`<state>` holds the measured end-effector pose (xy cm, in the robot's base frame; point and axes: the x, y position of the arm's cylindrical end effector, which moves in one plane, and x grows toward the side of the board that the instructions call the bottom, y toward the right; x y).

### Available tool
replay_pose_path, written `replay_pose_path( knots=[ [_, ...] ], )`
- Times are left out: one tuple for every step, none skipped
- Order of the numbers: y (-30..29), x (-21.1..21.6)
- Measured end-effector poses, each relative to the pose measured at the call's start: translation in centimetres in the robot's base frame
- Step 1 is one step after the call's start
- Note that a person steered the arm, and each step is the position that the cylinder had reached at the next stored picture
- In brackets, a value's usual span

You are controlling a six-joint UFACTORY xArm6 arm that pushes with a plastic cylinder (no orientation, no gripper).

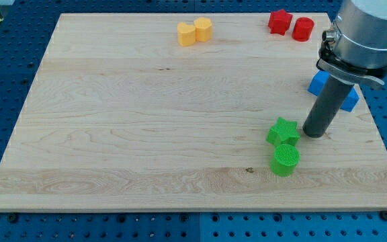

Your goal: Tap the green star

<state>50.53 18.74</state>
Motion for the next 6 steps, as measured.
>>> replay_pose_path(
  knots=[
    [-1.1, 0.0],
    [-1.1, 0.0],
    [-1.1, -0.2],
    [-1.1, -1.1],
    [-1.8, -2.3],
    [-2.7, -2.2]
  ],
)
